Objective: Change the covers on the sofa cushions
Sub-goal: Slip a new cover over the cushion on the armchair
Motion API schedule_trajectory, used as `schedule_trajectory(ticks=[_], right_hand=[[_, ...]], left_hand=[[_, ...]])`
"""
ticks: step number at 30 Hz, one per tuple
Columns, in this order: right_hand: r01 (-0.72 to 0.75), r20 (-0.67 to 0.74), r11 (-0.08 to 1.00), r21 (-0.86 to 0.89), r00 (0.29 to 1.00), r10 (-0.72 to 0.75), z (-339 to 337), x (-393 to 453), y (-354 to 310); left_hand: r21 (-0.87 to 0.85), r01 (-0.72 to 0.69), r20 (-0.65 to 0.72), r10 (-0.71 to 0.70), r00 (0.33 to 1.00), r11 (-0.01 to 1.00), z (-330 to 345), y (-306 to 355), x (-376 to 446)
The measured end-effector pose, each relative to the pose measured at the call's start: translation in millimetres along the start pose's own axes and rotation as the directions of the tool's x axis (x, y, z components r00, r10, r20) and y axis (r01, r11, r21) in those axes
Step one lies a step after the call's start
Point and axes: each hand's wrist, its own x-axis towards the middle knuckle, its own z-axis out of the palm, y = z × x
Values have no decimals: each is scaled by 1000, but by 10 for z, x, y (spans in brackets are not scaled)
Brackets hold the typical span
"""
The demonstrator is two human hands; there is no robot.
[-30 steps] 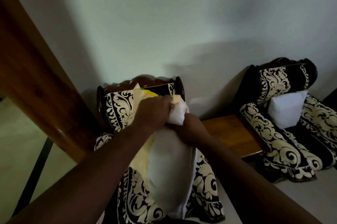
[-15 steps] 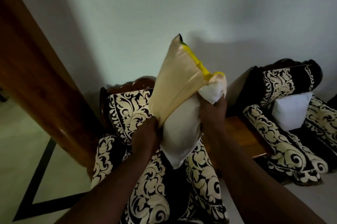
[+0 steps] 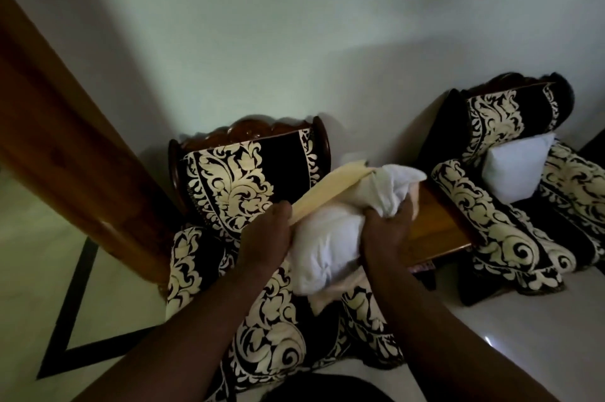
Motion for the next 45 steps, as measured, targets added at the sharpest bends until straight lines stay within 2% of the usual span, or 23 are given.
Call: schedule_trajectory(ticks=[3, 4, 6, 8, 10, 12, 13, 15, 17, 21, 24, 27, 29, 32, 33, 34, 35, 36, 37, 38, 40, 43, 45], right_hand=[[138, -111, 990, -10, 984, -138, -108, 233, -8], [137, -116, 990, -29, 983, -139, -140, 282, 10], [93, -148, 994, -58, 984, -101, -241, 385, 59], [74, -228, 995, -73, 970, -89, -457, 592, 97], [75, -308, 992, -105, 946, -104, -693, 820, 184], [6, -298, 997, -81, 954, -30, -841, 939, 237], [-68, -266, 997, -36, 962, 56, -874, 955, 267], [-234, -185, 972, -28, 957, 225, -806, 905, 345], [-244, -98, 960, -137, 968, 232, -785, 911, 466], [-114, 187, 959, -260, 968, 166, -811, 995, 769], [19, 423, 879, -476, 881, 210, -781, 1012, 981], [203, 543, 770, -605, 812, 212, -722, 987, 1212], [269, 547, 732, -626, 820, 166, -662, 961, 1335], [351, 477, 646, -678, 879, 23, -616, 973, 1378], [457, 516, 580, -674, 853, -73, -594, 986, 1395], [597, 603, 482, -641, 781, -164, -586, 993, 1400], [729, 706, 353, -587, 674, -217, -571, 997, 1414], [822, 800, 230, -521, 564, -204, -540, 995, 1437], [871, 857, 142, -470, 489, -164, -513, 989, 1471], [887, 881, 100, -450, 459, -112, -466, 990, 1480], [891, 890, 73, -448, 452, -50, -351, 1018, 1460], [929, 928, 34, -369, 370, -35, -157, 1099, 1390], [919, 920, 49, -390, 391, -10, -67, 1144, 1352]], left_hand=[[113, 110, 314, -141, 939, 987, 249, 37, -208], [125, 83, 374, -124, 919, 989, 311, 166, -226], [90, -17, 396, -20, 918, 996, 350, 489, -166], [-187, -24, 382, 96, 919, 982, 320, 702, -58], [-474, 18, 351, 169, 921, 880, 289, 772, 28], [-571, 114, 362, 124, 924, 813, 378, 902, 31], [-619, 232, 370, 18, 929, 750, 480, 995, 24], [-726, 431, 358, -241, 902, 535, 656, 1093, 79], [-755, 507, 363, -377, 852, 416, 866, 1118, 178], [-741, 639, 521, -424, 741, 205, 1246, 1076, 376], [-705, 707, 631, -408, 660, 53, 1519, 973, 531], [-633, 774, 716, -393, 577, -16, 1772, 785, 620], [-626, 780, 718, -396, 573, -5, 1865, 642, 728], [-571, 799, 710, -376, 595, 186, 1975, 457, 890], [-560, 813, 719, -394, 573, 161, 1995, 394, 936], [-565, 817, 722, -409, 558, 118, 2017, 353, 959], [-567, 819, 726, -417, 547, 89, 2042, 316, 982], [-566, 821, 726, -430, 537, 70, 2048, 275, 1007], [-565, 824, 734, -424, 530, 51, 2050, 268, 1029], [-559, 828, 740, -421, 525, 50, 2023, 264, 1055], [-542, 834, 736, -419, 532, 108, 2010, 283, 1093], [-494, 816, 677, -458, 577, 300, 2000, 274, 1115], [-492, 783, 644, -446, 622, 381, 1955, 343, 1128]])
